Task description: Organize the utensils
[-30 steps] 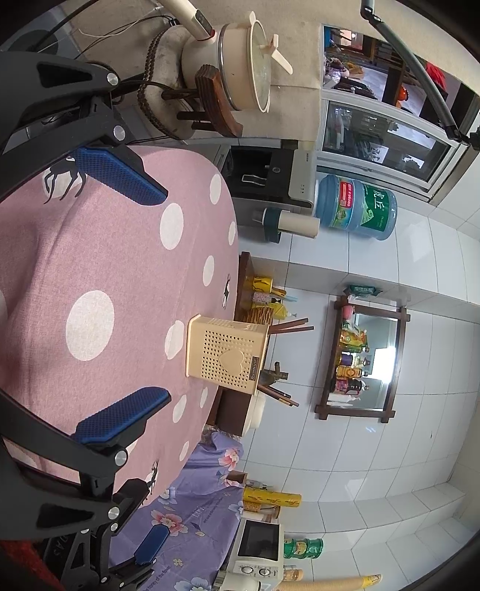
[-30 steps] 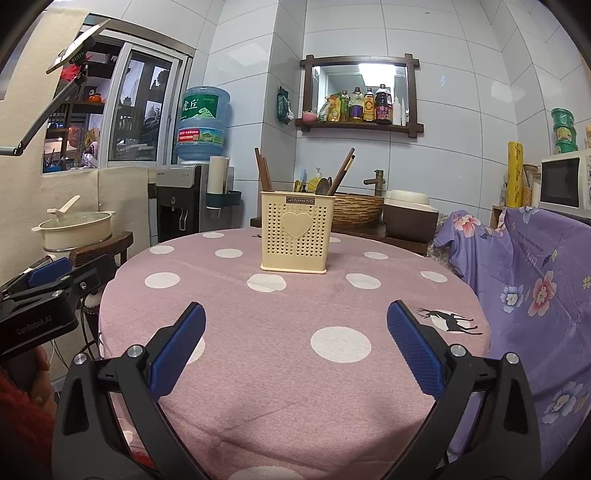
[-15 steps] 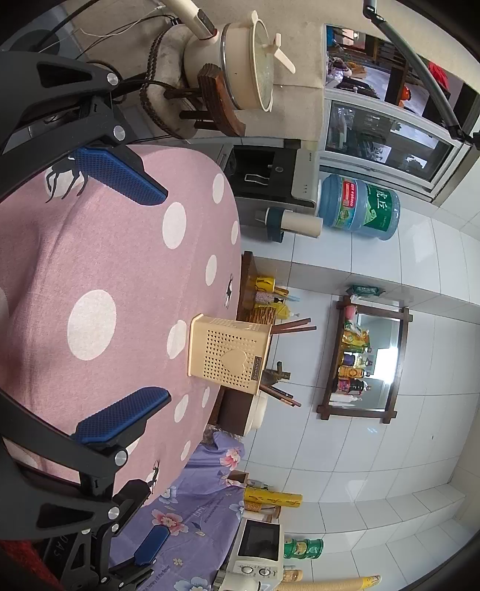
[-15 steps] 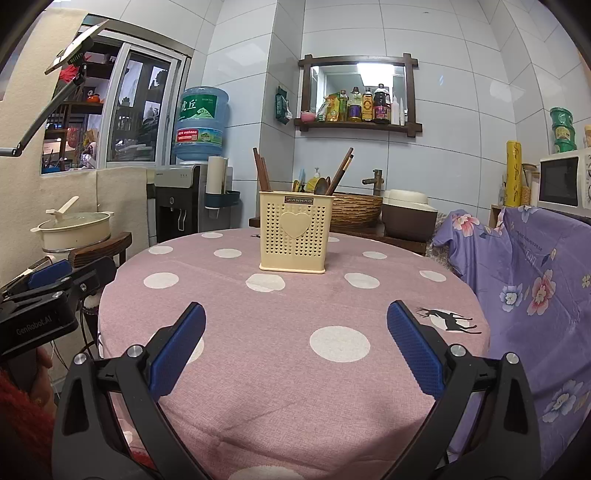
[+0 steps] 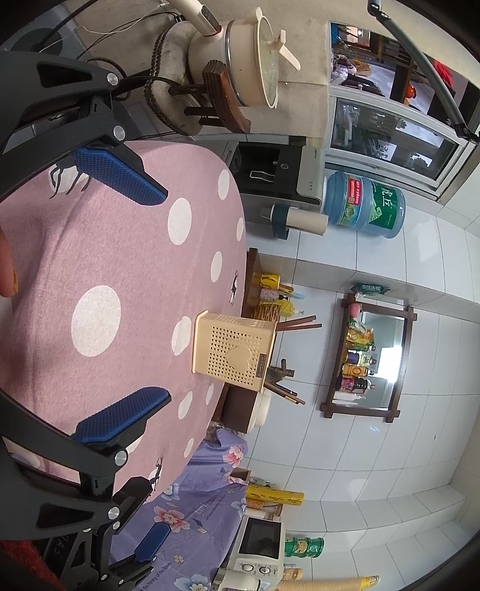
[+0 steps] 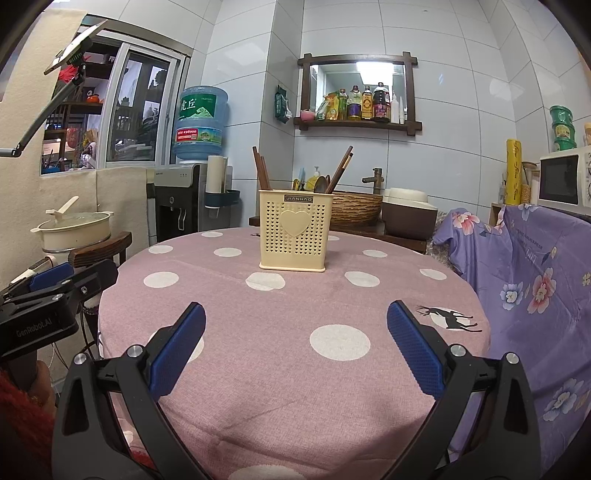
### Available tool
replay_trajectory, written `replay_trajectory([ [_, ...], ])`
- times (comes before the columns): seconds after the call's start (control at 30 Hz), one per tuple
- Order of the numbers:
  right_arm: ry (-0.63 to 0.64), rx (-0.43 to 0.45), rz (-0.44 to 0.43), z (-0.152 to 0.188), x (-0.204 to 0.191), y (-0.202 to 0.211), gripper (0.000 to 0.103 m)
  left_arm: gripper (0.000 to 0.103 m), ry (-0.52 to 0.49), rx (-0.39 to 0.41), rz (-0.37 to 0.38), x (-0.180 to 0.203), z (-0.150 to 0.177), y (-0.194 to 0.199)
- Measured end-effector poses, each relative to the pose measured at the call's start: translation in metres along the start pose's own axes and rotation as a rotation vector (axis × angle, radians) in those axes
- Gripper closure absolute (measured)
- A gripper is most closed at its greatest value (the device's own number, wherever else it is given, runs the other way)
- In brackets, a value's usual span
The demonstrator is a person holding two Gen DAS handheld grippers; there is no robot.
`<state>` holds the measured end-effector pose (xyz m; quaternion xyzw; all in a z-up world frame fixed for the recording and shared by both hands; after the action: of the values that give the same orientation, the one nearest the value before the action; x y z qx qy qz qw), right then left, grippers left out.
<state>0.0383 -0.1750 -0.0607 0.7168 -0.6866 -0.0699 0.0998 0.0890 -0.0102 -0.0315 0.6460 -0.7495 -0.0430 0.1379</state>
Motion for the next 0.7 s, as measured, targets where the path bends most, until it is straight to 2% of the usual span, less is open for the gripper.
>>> replay_trajectory([
  [0.7,-0.006,-0.007,-0.006,0.0038,-0.0024,-0.001,0.006,0.005,0.002,0.003,-0.004,0.0012,0.0002,0.001],
])
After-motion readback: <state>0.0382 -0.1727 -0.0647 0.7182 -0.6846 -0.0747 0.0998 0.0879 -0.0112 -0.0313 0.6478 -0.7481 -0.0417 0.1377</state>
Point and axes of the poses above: each gripper's, at about its wrist camera, not at the fingertips, and y roughly against the way its jaws point, x to its right, z to its underside, the point moved 9 cm from there along -y, roughly the way its jaws point, and after that the axes turned 2 degrees about -z, right-handed, at the moved point
